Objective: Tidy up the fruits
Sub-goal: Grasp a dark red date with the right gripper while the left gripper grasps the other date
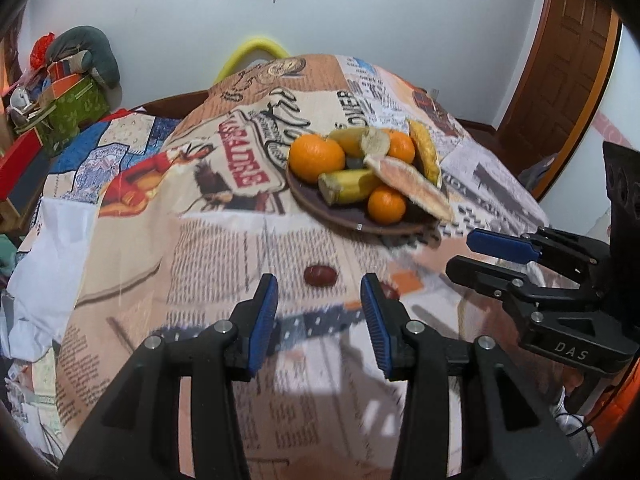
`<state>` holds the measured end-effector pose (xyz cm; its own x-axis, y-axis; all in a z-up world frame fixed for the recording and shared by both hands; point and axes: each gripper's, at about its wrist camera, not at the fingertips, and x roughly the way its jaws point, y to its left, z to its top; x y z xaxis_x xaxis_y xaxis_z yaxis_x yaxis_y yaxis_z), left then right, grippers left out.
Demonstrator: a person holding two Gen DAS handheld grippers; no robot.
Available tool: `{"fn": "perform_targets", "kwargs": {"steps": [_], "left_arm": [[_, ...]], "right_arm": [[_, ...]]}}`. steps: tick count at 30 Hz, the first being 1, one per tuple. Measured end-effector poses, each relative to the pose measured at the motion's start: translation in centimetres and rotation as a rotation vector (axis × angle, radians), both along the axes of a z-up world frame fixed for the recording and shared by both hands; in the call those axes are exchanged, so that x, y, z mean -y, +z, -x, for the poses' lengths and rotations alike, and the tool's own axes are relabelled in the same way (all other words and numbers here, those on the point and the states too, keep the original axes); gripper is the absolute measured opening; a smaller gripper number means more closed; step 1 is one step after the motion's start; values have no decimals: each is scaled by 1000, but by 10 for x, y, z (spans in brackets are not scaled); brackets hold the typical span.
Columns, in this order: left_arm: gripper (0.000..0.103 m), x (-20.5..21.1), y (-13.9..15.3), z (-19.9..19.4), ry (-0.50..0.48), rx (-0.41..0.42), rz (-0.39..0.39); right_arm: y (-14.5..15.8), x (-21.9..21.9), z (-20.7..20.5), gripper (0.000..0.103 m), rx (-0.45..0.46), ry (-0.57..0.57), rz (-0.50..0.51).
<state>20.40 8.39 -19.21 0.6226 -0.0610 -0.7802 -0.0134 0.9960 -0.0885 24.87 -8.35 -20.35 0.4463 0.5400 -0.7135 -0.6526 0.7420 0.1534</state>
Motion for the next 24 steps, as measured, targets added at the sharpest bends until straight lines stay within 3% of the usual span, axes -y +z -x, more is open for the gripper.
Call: {"fn": "perform_targets", "kwargs": {"steps": [8,19,24], "left_arm": [[46,-5,-21,12,6,-53,22],[46,-14,-32,6,20,-64,50],[46,-13,-36,2,26,-71,48]], "right_arm": [[-24,-25,9,36,-29,42,46],[-46,-53,-4,36,-69,68,116],[-48,-55,-4,28,-84,87,116]]}}
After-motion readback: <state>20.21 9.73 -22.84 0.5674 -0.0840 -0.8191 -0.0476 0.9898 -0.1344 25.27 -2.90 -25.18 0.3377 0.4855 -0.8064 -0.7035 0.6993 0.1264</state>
